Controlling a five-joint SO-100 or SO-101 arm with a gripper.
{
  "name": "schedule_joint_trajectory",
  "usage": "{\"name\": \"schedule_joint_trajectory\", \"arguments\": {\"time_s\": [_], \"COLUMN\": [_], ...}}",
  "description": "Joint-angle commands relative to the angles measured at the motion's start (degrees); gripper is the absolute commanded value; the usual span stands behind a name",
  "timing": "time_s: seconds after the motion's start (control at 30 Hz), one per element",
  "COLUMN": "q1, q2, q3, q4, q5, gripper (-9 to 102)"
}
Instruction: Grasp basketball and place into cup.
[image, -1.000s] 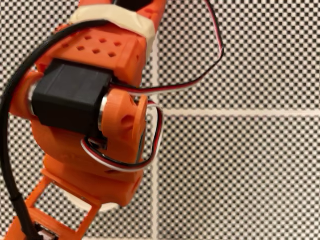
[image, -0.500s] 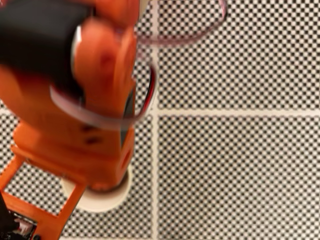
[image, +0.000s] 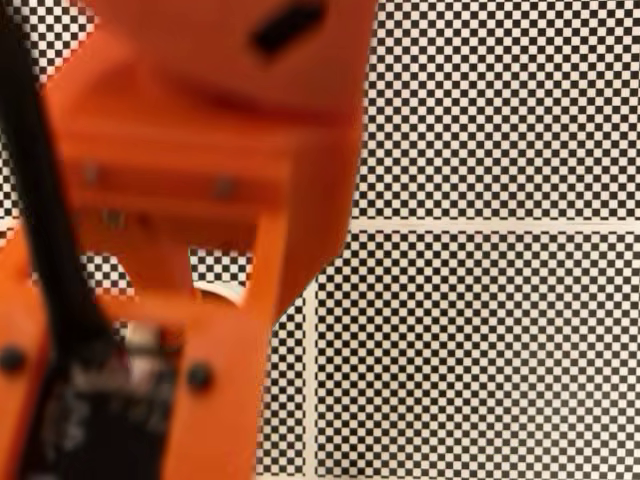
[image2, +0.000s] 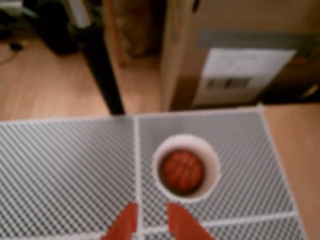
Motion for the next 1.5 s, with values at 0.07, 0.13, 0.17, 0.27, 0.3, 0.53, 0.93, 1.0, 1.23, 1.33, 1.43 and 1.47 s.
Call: {"name": "schedule_joint_trajectory", "arguments": {"time_s": [0.07,0.13,0.17,0.27,0.3,0.53,0.93,1.0,1.23,1.33,1.43,1.47], "q1": [-2.81,-3.6,-3.96,-5.01,-5.36,-7.65,-8.53,-8.44,-7.12,-7.65,-8.09,-8.17], "q2": [7.73,10.81,12.66,18.9,20.83,34.37,44.56,46.49,53.88,59.41,66.71,67.85], "q3": [0.44,2.29,3.87,9.49,11.43,25.58,42.19,44.47,55.55,64.95,76.38,78.49], "q4": [-0.09,-0.09,-0.09,-0.09,-0.09,-0.09,-0.09,-0.09,-2.81,-9.76,-17.84,-19.07], "q5": [-1.23,-1.67,-1.67,-1.49,-1.49,-1.85,-0.79,-1.32,-3.08,-2.37,-1.05,-0.88], "gripper": [0,0,0,0,0,0,0,0,0,0,0,0]}}
